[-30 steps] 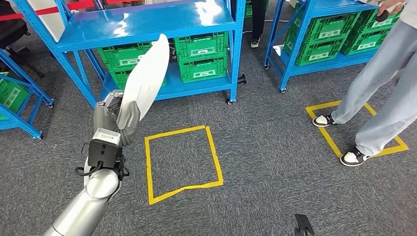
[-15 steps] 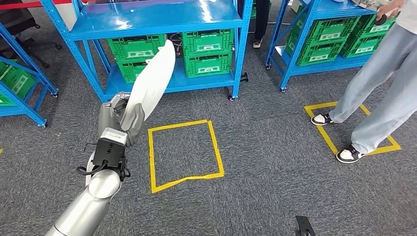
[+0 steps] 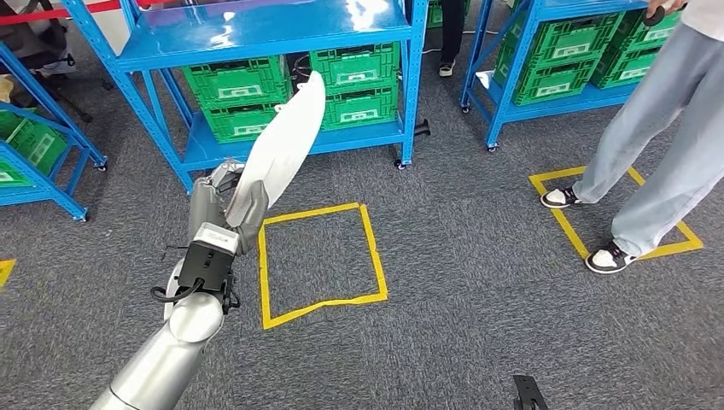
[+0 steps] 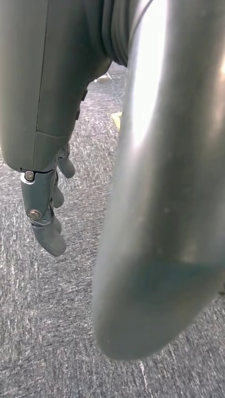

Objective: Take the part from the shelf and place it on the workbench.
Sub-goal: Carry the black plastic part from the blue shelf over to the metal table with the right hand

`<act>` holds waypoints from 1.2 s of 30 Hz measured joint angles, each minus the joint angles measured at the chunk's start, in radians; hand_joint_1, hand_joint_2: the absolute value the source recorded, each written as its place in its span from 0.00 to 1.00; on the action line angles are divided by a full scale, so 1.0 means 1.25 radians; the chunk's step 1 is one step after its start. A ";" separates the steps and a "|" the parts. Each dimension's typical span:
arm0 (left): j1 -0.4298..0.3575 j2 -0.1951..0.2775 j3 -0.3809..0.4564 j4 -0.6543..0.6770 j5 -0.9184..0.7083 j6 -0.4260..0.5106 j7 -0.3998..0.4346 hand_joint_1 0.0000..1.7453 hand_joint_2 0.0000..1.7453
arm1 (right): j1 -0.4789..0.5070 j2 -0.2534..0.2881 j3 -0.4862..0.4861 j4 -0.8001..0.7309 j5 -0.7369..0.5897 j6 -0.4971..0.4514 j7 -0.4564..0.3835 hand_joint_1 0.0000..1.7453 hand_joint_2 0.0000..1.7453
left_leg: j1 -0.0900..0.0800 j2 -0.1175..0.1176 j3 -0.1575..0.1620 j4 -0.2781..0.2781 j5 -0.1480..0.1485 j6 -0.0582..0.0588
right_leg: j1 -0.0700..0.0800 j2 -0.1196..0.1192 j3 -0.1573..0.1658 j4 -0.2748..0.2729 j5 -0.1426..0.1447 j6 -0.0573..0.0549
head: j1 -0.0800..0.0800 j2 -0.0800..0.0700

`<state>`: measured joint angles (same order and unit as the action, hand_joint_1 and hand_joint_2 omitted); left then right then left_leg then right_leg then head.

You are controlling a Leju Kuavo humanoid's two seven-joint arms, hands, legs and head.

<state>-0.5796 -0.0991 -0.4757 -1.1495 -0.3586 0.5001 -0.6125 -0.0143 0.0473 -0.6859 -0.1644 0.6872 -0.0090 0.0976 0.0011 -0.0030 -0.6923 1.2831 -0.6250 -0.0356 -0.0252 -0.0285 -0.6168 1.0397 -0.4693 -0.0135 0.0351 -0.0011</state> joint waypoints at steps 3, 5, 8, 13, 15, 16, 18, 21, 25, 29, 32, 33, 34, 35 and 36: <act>0.002 0.001 -0.002 0.001 0.001 -0.001 0.000 1.00 1.00 | 0.000 0.000 0.000 0.000 0.003 -0.005 0.001 0.00 0.00 | 0.003 0.008 0.036 -0.046 0.035 -0.001 | -0.001 -0.017 -0.006 0.000 0.006 0.004 | 0.000 0.000; -0.005 -0.002 -0.004 0.000 0.002 -0.004 0.000 1.00 1.00 | 0.000 0.001 0.000 0.000 0.004 -0.005 0.001 0.00 0.00 | 0.000 0.038 0.097 -0.156 0.072 0.006 | 0.001 -0.030 -0.006 0.001 0.010 0.010 | 0.000 0.000; -0.013 -0.007 -0.006 0.000 0.002 -0.008 0.001 1.00 1.00 | 0.000 0.001 0.000 0.000 0.005 -0.006 0.001 0.00 0.00 | -0.008 0.045 0.115 -0.208 0.085 0.023 | 0.003 -0.049 -0.005 -0.001 0.016 0.025 | 0.000 0.000; -0.018 -0.015 -0.009 0.001 0.003 -0.009 0.003 1.00 1.00 | 0.001 0.001 0.000 0.000 0.007 -0.006 0.001 0.00 0.00 | -0.005 0.009 0.106 -0.218 0.112 0.050 | -0.002 -0.001 -0.038 0.087 -0.049 0.045 | 0.005 0.000; -0.017 -0.020 -0.012 0.003 0.003 -0.011 0.003 1.00 1.00 | 0.005 0.001 0.000 0.000 0.007 -0.007 0.002 0.00 0.00 | -0.006 -0.009 0.097 -0.216 0.119 0.054 | 0.001 0.017 -0.081 0.191 -0.100 0.045 | 0.008 0.000; -0.017 -0.021 -0.013 0.005 0.003 -0.012 0.003 1.00 1.00 | 0.006 0.001 0.000 0.000 0.007 -0.007 0.003 0.00 0.00 | -0.007 -0.019 0.093 -0.214 0.121 0.054 | 0.002 0.020 -0.090 0.217 -0.107 0.044 | 0.008 0.000; -0.017 -0.023 -0.015 0.008 0.003 -0.014 0.003 1.00 1.00 | 0.007 0.001 0.000 0.000 0.006 -0.008 0.005 0.00 0.00 | -0.008 -0.039 0.086 -0.209 0.124 0.052 | 0.004 0.024 -0.063 0.177 -0.078 0.039 | 0.008 0.000; -0.020 -0.031 -0.019 0.010 0.004 -0.017 0.003 1.00 1.00 | 0.006 0.001 0.000 0.000 0.005 -0.010 0.006 0.00 0.00 | -0.009 -0.065 0.076 -0.198 0.125 0.045 | 0.004 0.059 0.017 0.028 -0.026 0.030 | 0.008 0.000; -0.023 -0.039 -0.028 0.010 0.006 -0.016 0.001 1.00 1.00 | 0.006 0.002 0.000 0.000 0.003 -0.017 0.014 0.00 0.00 | -0.008 -0.085 0.064 -0.199 0.133 0.025 | 0.005 0.050 0.027 -0.002 -0.018 0.014 | 0.008 0.000; -0.023 -0.039 -0.037 0.009 0.008 -0.006 -0.004 1.00 1.00 | 0.010 0.004 0.000 0.000 0.003 -0.022 0.016 0.00 0.00 | -0.007 -0.016 0.006 -0.072 0.056 0.005 | 0.001 0.014 0.026 -0.009 -0.012 -0.002 | -0.003 0.000; -0.018 -0.036 -0.040 0.009 0.015 0.000 -0.007 1.00 1.00 | 0.012 0.006 0.000 0.000 0.004 -0.028 0.015 0.00 0.00 | 0.002 -0.004 -0.029 0.017 0.027 -0.003 | 0.001 -0.017 0.023 -0.008 -0.011 -0.002 | -0.004 0.000; -0.016 -0.035 -0.040 0.010 0.017 0.002 -0.007 1.00 1.00 | 0.011 0.007 0.000 0.000 0.005 -0.029 0.015 0.00 0.00 | 0.004 0.000 -0.011 -0.010 0.044 -0.004 | 0.000 -0.026 0.023 -0.008 -0.010 -0.001 | -0.004 0.000; -0.016 -0.034 -0.040 0.010 0.020 0.003 -0.008 1.00 1.00 | 0.011 0.009 0.000 0.000 0.006 -0.029 0.015 0.00 0.00 | 0.004 0.010 0.020 -0.063 0.070 -0.003 | 0.000 -0.036 0.024 -0.008 -0.010 0.000 | -0.004 0.000; -0.017 -0.034 -0.040 0.009 0.021 0.005 -0.009 1.00 1.00 | 0.010 0.010 0.000 0.000 0.007 -0.029 0.014 0.00 0.00 | 0.003 0.027 0.052 -0.123 0.089 0.000 | 0.002 -0.045 0.025 -0.007 -0.011 0.003 | -0.004 0.000; -0.018 -0.034 -0.041 0.009 0.023 0.007 -0.011 1.00 1.00 | 0.010 0.011 0.000 0.000 0.009 -0.029 0.014 0.00 0.00 | 0.000 0.040 0.078 -0.170 0.103 0.005 | 0.003 -0.053 0.026 -0.007 -0.011 0.006 | -0.003 0.000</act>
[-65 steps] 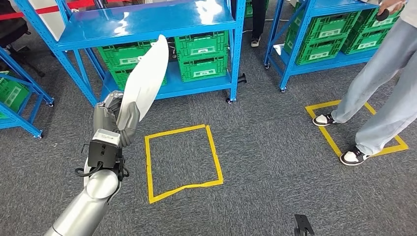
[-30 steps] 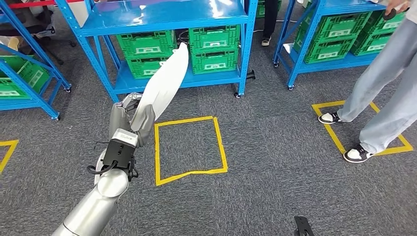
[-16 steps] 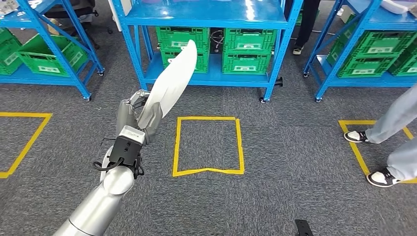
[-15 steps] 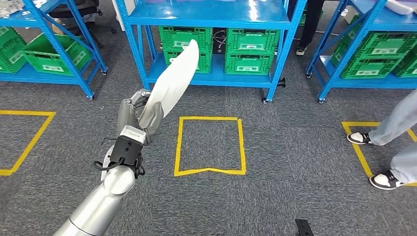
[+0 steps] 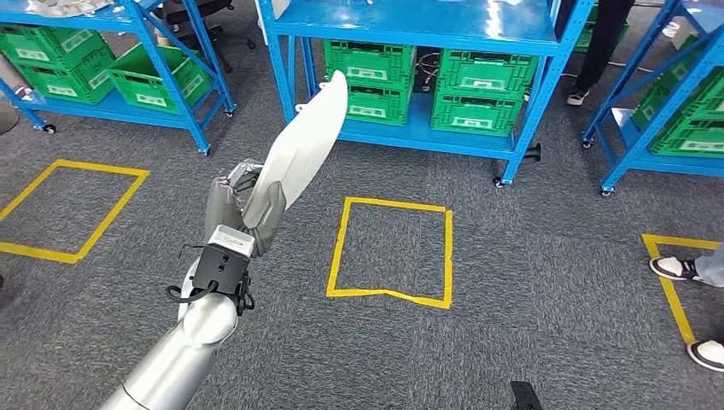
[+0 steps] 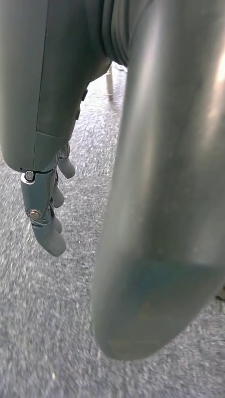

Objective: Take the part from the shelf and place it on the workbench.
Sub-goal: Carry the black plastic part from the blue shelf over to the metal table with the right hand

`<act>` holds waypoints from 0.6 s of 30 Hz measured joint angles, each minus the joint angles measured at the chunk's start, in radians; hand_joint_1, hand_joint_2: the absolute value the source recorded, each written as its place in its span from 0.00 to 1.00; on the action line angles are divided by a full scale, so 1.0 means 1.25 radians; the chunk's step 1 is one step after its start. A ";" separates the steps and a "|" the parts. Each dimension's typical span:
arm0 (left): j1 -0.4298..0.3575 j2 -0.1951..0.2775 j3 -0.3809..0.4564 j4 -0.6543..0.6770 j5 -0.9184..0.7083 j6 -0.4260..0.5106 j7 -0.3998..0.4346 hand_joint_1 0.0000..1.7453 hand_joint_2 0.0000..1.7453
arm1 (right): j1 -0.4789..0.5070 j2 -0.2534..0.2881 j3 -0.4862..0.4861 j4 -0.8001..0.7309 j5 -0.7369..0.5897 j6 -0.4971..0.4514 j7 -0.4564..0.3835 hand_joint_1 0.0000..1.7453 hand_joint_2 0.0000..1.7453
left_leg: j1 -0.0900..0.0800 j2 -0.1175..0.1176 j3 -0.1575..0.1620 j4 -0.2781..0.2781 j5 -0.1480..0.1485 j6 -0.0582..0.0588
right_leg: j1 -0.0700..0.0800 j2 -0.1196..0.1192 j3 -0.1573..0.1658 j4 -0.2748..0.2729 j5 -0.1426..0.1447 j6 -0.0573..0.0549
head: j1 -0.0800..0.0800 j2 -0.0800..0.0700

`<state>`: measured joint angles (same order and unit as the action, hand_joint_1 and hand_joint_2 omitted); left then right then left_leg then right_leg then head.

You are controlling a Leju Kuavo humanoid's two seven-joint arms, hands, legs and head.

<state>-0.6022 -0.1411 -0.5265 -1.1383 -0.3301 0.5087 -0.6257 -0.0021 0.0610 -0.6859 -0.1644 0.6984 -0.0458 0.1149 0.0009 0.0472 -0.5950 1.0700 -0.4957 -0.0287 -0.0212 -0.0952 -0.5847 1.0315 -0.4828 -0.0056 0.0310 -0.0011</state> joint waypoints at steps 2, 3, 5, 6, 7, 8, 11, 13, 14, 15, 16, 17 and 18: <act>-0.001 0.001 -0.001 -0.001 0.002 0.004 -0.002 1.00 1.00 | -0.001 0.001 0.000 0.000 0.001 0.000 -0.001 0.00 0.00 | -0.006 0.009 0.015 -0.038 0.006 0.012 | 0.003 -0.014 0.002 0.000 0.000 0.010 | 0.001 0.000; 0.000 0.002 -0.001 -0.001 0.002 0.005 -0.002 1.00 1.00 | -0.002 0.001 0.000 0.000 0.002 0.000 -0.001 0.00 0.00 | -0.007 -0.001 0.012 -0.038 0.009 0.018 | 0.003 -0.022 0.003 -0.002 0.001 0.016 | 0.001 0.000; 0.001 0.005 -0.001 -0.003 0.003 0.007 -0.003 1.00 1.00 | -0.005 0.002 0.000 0.000 0.002 0.000 -0.003 0.00 0.00 | -0.004 -0.019 0.012 -0.044 0.017 0.029 | -0.001 -0.010 0.003 0.004 -0.005 0.027 | 0.002 0.000; 0.001 0.005 -0.002 -0.004 0.003 0.008 -0.003 1.00 1.00 | -0.006 0.002 0.000 0.000 0.002 0.000 -0.004 0.00 0.00 | -0.002 -0.027 0.013 -0.047 0.022 0.034 | -0.003 0.012 -0.004 0.022 -0.020 0.031 | 0.003 0.000; 0.001 0.005 -0.003 -0.005 0.003 0.009 -0.003 1.00 1.00 | -0.005 0.002 0.000 0.000 0.002 0.000 -0.005 0.00 0.00 | 0.000 -0.034 0.013 -0.049 0.026 0.038 | -0.004 0.038 -0.020 0.058 -0.043 0.034 | 0.006 0.000; 0.001 0.004 -0.004 -0.005 0.003 0.009 -0.004 1.00 1.00 | -0.004 0.002 0.000 0.000 0.002 0.000 -0.005 0.00 0.00 | -0.001 -0.042 0.010 -0.049 0.027 0.041 | -0.004 0.059 -0.043 0.109 -0.072 0.035 | 0.008 0.000; 0.006 0.004 -0.008 -0.004 0.003 0.009 -0.003 1.00 1.00 | 0.000 0.001 0.000 0.000 0.002 0.000 -0.006 0.00 0.00 | -0.003 -0.072 0.002 -0.043 0.030 0.044 | -0.002 0.074 -0.098 0.225 -0.110 0.035 | 0.011 0.000; 0.007 0.004 -0.010 -0.004 0.003 0.009 -0.003 1.00 1.00 | 0.000 0.001 0.000 0.000 0.002 0.000 -0.006 0.00 0.00 | -0.002 -0.094 -0.003 -0.035 0.029 0.042 | -0.003 0.080 -0.068 0.163 -0.064 0.033 | 0.011 0.000; 0.007 0.004 -0.010 -0.004 0.003 0.009 -0.003 1.00 1.00 | -0.001 0.001 0.000 0.000 0.002 0.000 -0.006 0.00 0.00 | -0.002 -0.104 -0.005 -0.030 0.028 0.040 | -0.005 0.093 -0.040 0.107 -0.041 0.031 | 0.011 0.000; 0.006 0.004 -0.011 -0.004 0.004 0.009 -0.003 1.00 1.00 | -0.001 0.002 0.000 0.000 0.003 -0.001 -0.006 0.00 0.00 | -0.002 -0.113 -0.009 -0.025 0.028 0.035 | -0.005 0.107 -0.017 0.059 -0.026 0.030 | 0.011 0.000; 0.006 0.004 -0.011 -0.004 0.005 0.010 -0.003 1.00 1.00 | -0.002 0.002 0.000 0.000 0.004 -0.002 -0.006 0.00 0.00 | -0.002 -0.121 -0.013 -0.022 0.028 0.030 | -0.006 0.116 -0.004 0.029 -0.019 0.028 | 0.011 0.000; 0.005 0.004 -0.011 -0.004 0.005 0.010 -0.003 1.00 1.00 | -0.002 0.002 0.000 0.000 0.005 -0.003 -0.006 0.00 0.00 | -0.002 -0.129 -0.016 -0.021 0.030 0.025 | -0.005 0.121 0.001 0.018 -0.020 0.024 | 0.011 0.000; 0.005 0.005 -0.011 -0.004 0.006 0.011 -0.003 1.00 1.00 | -0.002 0.002 0.000 0.000 0.005 -0.004 -0.006 0.00 0.00 | -0.002 -0.136 -0.019 -0.023 0.032 0.019 | -0.002 0.115 0.000 0.016 -0.018 0.020 | 0.011 0.000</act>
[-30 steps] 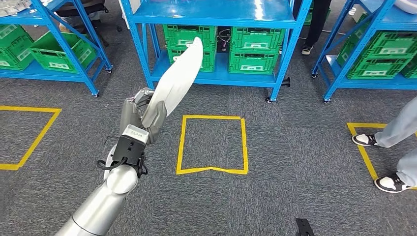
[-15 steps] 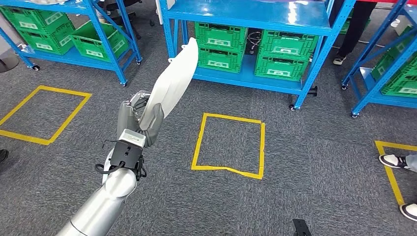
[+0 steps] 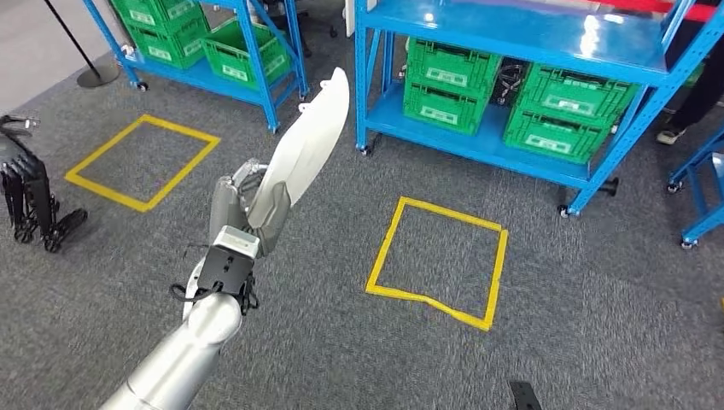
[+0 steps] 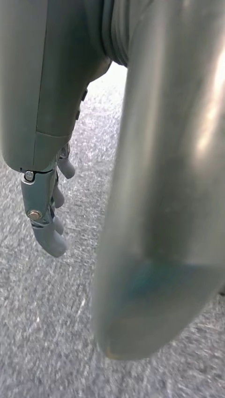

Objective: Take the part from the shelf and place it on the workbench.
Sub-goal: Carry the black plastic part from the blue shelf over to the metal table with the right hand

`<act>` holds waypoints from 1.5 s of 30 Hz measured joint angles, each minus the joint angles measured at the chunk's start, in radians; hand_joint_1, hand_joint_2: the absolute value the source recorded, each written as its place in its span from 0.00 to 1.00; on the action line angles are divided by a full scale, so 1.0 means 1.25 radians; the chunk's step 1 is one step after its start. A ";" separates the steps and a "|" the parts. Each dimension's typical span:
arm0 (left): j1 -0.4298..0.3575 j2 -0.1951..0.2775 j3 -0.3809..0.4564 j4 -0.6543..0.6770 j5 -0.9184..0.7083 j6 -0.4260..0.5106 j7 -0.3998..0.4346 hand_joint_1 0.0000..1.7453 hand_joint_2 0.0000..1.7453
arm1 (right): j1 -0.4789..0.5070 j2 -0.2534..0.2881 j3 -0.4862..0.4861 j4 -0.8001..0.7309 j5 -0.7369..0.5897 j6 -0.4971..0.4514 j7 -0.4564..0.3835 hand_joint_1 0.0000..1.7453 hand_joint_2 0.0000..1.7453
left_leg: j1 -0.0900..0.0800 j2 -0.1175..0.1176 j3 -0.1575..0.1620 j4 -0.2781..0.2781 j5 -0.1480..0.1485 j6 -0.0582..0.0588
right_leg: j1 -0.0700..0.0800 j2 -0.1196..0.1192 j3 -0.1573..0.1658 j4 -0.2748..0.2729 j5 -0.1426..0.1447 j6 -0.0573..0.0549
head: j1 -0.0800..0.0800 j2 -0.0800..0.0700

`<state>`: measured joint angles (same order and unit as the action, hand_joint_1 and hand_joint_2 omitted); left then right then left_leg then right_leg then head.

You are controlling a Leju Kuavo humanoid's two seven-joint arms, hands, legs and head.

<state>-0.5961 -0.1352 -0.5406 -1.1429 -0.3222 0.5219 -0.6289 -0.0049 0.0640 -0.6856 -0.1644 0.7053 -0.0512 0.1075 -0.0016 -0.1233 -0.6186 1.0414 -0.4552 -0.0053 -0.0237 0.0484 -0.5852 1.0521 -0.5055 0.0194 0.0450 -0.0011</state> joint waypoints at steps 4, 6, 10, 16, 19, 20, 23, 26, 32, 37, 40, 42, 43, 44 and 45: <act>-0.006 0.004 -0.001 0.001 0.005 0.003 0.000 1.00 1.00 | -0.003 0.003 0.000 0.000 0.001 -0.004 0.002 0.00 0.00 | -0.002 0.036 -0.029 0.045 -0.027 -0.017 | -0.005 -0.033 0.002 -0.008 0.008 -0.023 | -0.006 0.000; -0.009 0.004 -0.001 0.004 0.005 0.005 0.001 1.00 1.00 | -0.002 0.004 0.000 0.000 0.002 -0.004 0.005 0.00 0.00 | -0.001 0.080 -0.077 0.149 -0.079 -0.024 | -0.002 -0.053 0.001 -0.008 0.007 -0.028 | -0.012 0.000; -0.010 0.005 -0.002 0.012 0.005 0.006 0.001 1.00 1.00 | -0.001 0.005 0.000 0.000 0.003 -0.005 0.006 0.00 0.00 | 0.003 0.100 -0.083 0.181 -0.071 -0.026 | -0.001 -0.095 0.002 -0.008 0.006 -0.028 | -0.013 0.000; -0.016 0.004 -0.003 0.014 0.003 0.012 0.001 1.00 1.00 | -0.004 0.008 0.000 0.000 0.007 -0.003 0.004 0.00 0.00 | -0.011 0.136 0.015 -0.009 -0.010 0.002 | 0.006 -0.145 0.011 -0.010 0.004 -0.005 | -0.012 0.000; -0.011 0.013 -0.002 0.007 -0.009 0.033 0.001 1.00 1.00 | -0.009 0.011 0.002 -0.001 0.026 0.004 -0.004 0.00 0.00 | -0.005 0.109 0.019 -0.022 0.002 0.017 | 0.001 -0.110 0.004 0.021 -0.022 0.008 | -0.010 0.000; -0.007 0.018 -0.001 0.002 -0.012 0.039 0.000 1.00 1.00 | -0.010 0.011 0.003 -0.001 0.032 0.006 -0.009 0.00 0.00 | -0.003 0.101 0.020 -0.025 0.005 0.020 | 0.000 -0.082 -0.013 0.060 -0.045 0.010 | -0.007 0.000; 0.018 0.046 0.002 -0.012 -0.010 0.042 -0.008 1.00 1.00 | -0.005 0.010 0.007 -0.001 0.040 0.008 -0.023 0.00 0.00 | -0.003 0.073 0.016 -0.023 0.007 0.022 | 0.001 -0.044 -0.079 0.195 -0.097 0.011 | -0.002 0.000; 0.029 0.059 0.002 -0.013 -0.002 0.031 -0.015 1.00 1.00 | -0.002 0.009 0.008 -0.001 0.027 0.007 -0.024 0.00 0.00 | -0.002 0.037 0.009 -0.011 0.005 0.020 | -0.002 -0.031 -0.052 0.123 -0.036 0.010 | -0.001 0.000; 0.022 0.034 0.000 -0.011 -0.019 0.036 0.000 1.00 1.00 | -0.005 0.005 0.006 -0.001 0.016 -0.001 -0.016 0.00 0.00 | 0.003 -0.014 -0.011 -0.003 0.012 -0.010 | -0.003 0.002 0.005 -0.004 -0.001 -0.009 | 0.000 0.000; 0.012 0.027 0.000 -0.011 -0.024 0.044 0.008 1.00 1.00 | -0.006 0.006 0.006 -0.002 0.027 -0.005 -0.021 0.00 0.00 | 0.002 0.086 -0.094 0.166 -0.073 -0.027 | -0.002 -0.046 0.011 -0.012 0.005 -0.028 | -0.010 0.000; 0.014 0.025 0.001 -0.010 -0.027 0.044 0.008 1.00 1.00 | -0.006 0.006 0.005 -0.002 0.027 -0.005 -0.016 0.00 0.00 | 0.005 0.096 -0.112 0.205 -0.069 -0.029 | -0.001 -0.079 0.012 -0.012 0.003 -0.028 | -0.011 0.000; 0.011 0.021 0.001 -0.009 -0.030 0.043 0.010 1.00 1.00 | -0.008 0.007 0.005 -0.002 0.024 -0.005 -0.011 0.00 0.00 | 0.004 0.121 -0.054 0.097 -0.022 -0.025 | 0.000 -0.098 0.016 -0.012 0.000 -0.023 | -0.011 0.000; 0.008 0.017 0.001 -0.009 -0.032 0.041 0.012 1.00 1.00 | -0.009 0.007 0.005 -0.002 0.022 -0.005 -0.008 0.00 0.00 | 0.001 0.136 -0.025 0.045 -0.005 -0.020 | 0.002 -0.107 0.018 -0.012 -0.002 -0.020 | -0.010 0.000; 0.005 0.013 0.001 -0.010 -0.034 0.039 0.014 1.00 1.00 | -0.010 0.007 0.004 -0.002 0.021 -0.005 -0.006 0.00 0.00 | -0.001 0.147 -0.007 0.011 0.003 -0.014 | 0.004 -0.114 0.020 -0.012 -0.004 -0.015 | -0.009 0.000; 0.002 0.009 0.000 -0.010 -0.036 0.037 0.016 1.00 1.00 | -0.011 0.008 0.003 -0.002 0.020 -0.006 -0.005 0.00 0.00 | -0.004 0.152 -0.001 -0.003 0.004 -0.008 | 0.005 -0.121 0.022 -0.012 -0.004 -0.010 | -0.009 0.000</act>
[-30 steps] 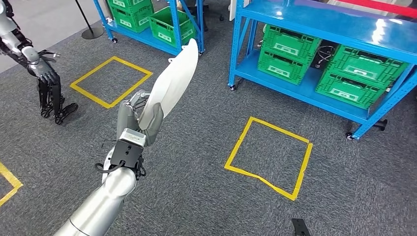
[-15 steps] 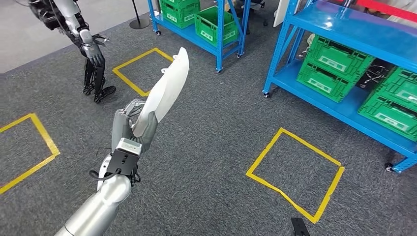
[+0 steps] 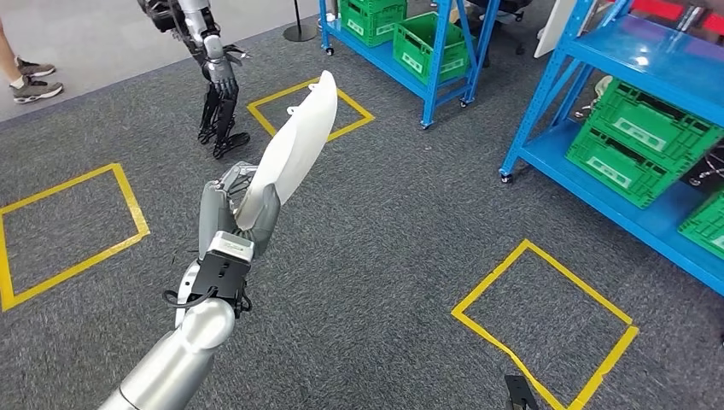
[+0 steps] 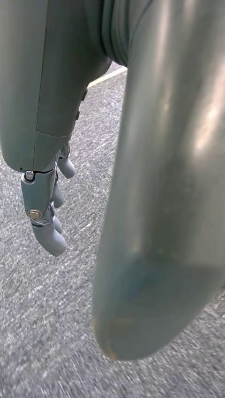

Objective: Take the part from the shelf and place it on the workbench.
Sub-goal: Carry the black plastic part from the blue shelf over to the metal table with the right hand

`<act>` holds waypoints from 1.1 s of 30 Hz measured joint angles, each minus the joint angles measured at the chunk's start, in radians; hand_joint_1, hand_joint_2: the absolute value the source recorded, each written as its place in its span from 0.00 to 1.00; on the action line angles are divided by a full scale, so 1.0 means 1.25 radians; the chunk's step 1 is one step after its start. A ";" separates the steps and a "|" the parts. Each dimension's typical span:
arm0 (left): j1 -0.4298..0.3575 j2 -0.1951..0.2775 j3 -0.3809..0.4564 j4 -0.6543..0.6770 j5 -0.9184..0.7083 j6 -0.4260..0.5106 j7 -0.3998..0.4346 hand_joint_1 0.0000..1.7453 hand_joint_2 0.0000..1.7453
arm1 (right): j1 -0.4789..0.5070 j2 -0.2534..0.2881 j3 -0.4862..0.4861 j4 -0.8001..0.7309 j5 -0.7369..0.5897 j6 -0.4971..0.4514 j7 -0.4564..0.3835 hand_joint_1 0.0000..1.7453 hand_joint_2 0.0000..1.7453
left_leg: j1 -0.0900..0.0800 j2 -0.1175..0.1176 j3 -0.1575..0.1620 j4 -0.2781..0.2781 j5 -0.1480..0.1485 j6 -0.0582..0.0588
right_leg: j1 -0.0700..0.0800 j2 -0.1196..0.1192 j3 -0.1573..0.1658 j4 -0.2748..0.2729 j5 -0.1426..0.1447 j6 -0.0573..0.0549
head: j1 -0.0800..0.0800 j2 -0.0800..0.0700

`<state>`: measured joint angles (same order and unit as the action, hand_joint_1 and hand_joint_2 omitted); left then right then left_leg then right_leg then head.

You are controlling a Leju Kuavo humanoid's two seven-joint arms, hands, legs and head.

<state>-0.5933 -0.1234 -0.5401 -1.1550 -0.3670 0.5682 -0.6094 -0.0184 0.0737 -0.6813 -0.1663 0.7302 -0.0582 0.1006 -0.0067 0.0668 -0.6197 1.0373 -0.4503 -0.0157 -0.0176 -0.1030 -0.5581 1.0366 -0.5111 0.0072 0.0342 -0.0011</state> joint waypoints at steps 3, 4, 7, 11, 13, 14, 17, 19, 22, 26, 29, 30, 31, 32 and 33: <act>-0.004 -0.005 0.000 -0.001 -0.005 -0.005 0.006 1.00 1.00 | -0.002 0.004 -0.003 0.000 -0.003 0.000 0.000 0.00 0.00 | -0.001 -0.027 0.000 -0.006 0.007 0.017 | -0.003 -0.002 0.004 0.000 -0.005 0.016 | 0.001 0.000; -0.006 -0.007 0.000 -0.001 -0.006 -0.007 0.008 1.00 1.00 | -0.003 0.005 -0.004 0.000 -0.003 0.000 -0.001 0.00 0.00 | 0.001 -0.036 0.001 -0.010 0.010 0.022 | -0.005 0.015 -0.002 0.014 -0.016 0.020 | 0.002 0.000; -0.015 -0.014 0.000 0.000 -0.009 -0.012 0.014 1.00 1.00 | -0.001 0.006 -0.004 0.000 0.001 0.002 -0.002 0.00 0.00 | 0.002 -0.063 0.000 -0.013 0.014 0.030 | -0.005 0.071 -0.066 0.147 -0.082 0.023 | 0.009 0.000; -0.016 -0.015 0.001 0.003 -0.014 -0.017 0.023 1.00 1.00 | 0.000 0.007 -0.004 0.000 0.005 0.006 -0.001 0.00 0.00 | 0.000 -0.094 -0.002 -0.009 0.015 0.032 | -0.001 0.079 -0.116 0.230 -0.087 0.020 | 0.010 0.000; -0.016 -0.015 0.001 0.004 -0.014 -0.017 0.023 1.00 1.00 | 0.000 0.007 -0.004 0.000 0.006 0.006 -0.001 0.00 0.00 | 0.000 -0.097 -0.002 -0.009 0.015 0.032 | -0.001 0.079 -0.114 0.222 -0.081 0.019 | 0.010 0.000; -0.016 -0.015 0.001 0.004 -0.015 -0.017 0.023 1.00 1.00 | 0.000 0.007 -0.004 0.000 0.006 0.006 -0.001 0.00 0.00 | 0.000 -0.100 -0.002 -0.008 0.015 0.031 | -0.001 0.080 -0.106 0.206 -0.070 0.018 | 0.010 0.000; -0.016 -0.016 0.002 0.003 -0.021 -0.018 0.023 1.00 1.00 | -0.001 0.008 -0.004 0.000 0.011 0.006 -0.001 0.00 0.00 | 0.000 -0.131 -0.007 -0.005 0.018 0.021 | 0.001 0.104 -0.044 0.067 -0.009 0.009 | 0.010 0.000; -0.016 -0.015 0.005 0.003 -0.026 -0.019 0.023 1.00 1.00 | -0.003 0.008 -0.004 0.000 0.015 0.006 -0.001 0.00 0.00 | 0.001 -0.155 -0.014 -0.007 0.024 0.006 | 0.002 0.115 -0.014 0.001 0.011 -0.002 | 0.010 0.000; -0.017 -0.013 0.012 0.001 -0.027 -0.019 0.023 1.00 1.00 | -0.005 0.011 -0.004 -0.001 0.019 0.006 0.000 0.00 0.00 | -0.001 -0.116 -0.036 0.031 -0.001 -0.004 | -0.002 0.089 -0.008 -0.010 0.020 -0.018 | 0.006 0.000; -0.016 -0.011 0.016 0.002 -0.033 -0.019 0.026 1.00 1.00 | -0.002 0.011 -0.004 -0.001 0.023 0.006 0.003 0.00 0.00 | 0.005 -0.063 -0.123 0.216 -0.085 -0.016 | 0.001 0.050 -0.009 -0.011 0.020 -0.024 | 0.001 0.000; -0.016 -0.010 0.016 0.003 -0.034 -0.020 0.027 1.00 1.00 | -0.003 0.012 -0.004 -0.001 0.024 0.006 0.004 0.00 0.00 | 0.009 -0.043 -0.076 0.135 -0.033 -0.018 | 0.000 0.021 -0.005 -0.010 0.016 -0.019 | 0.001 0.000; -0.017 -0.010 0.017 0.003 -0.035 -0.021 0.027 1.00 1.00 | -0.003 0.012 -0.004 -0.001 0.023 0.006 0.005 0.00 0.00 | 0.008 -0.025 -0.043 0.077 -0.013 -0.016 | 0.002 0.012 -0.004 -0.009 0.013 -0.015 | 0.000 0.000; -0.018 -0.012 0.017 0.003 -0.035 -0.022 0.027 1.00 1.00 | -0.004 0.012 -0.004 -0.001 0.023 0.006 0.006 0.00 0.00 | 0.007 -0.010 -0.019 0.033 0.001 -0.011 | 0.004 0.005 -0.002 -0.007 0.010 -0.010 | 0.001 0.000; -0.019 -0.013 0.017 0.003 -0.036 -0.023 0.027 1.00 1.00 | -0.004 0.012 -0.004 -0.001 0.022 0.006 0.008 0.00 0.00 | 0.004 -0.002 -0.005 0.007 0.006 -0.005 | 0.005 -0.002 0.000 -0.006 0.008 -0.005 | 0.002 0.000; -0.020 -0.014 0.017 0.003 -0.036 -0.025 0.027 1.00 1.00 | -0.005 0.012 -0.004 -0.001 0.022 0.006 0.010 0.00 0.00 | 0.001 -0.002 -0.002 -0.001 0.006 0.002 | 0.006 -0.009 0.002 -0.007 0.006 0.000 | 0.003 0.000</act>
<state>-0.6179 -0.1412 -0.5193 -1.1518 -0.4122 0.5375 -0.5752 -0.0242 0.0884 -0.6866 -0.1673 0.7572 -0.0509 0.1127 -0.0051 0.0642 -0.6222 1.0357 -0.4425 -0.0134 -0.0097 -0.1147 -0.5562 1.0284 -0.5034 0.0077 0.0374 -0.0011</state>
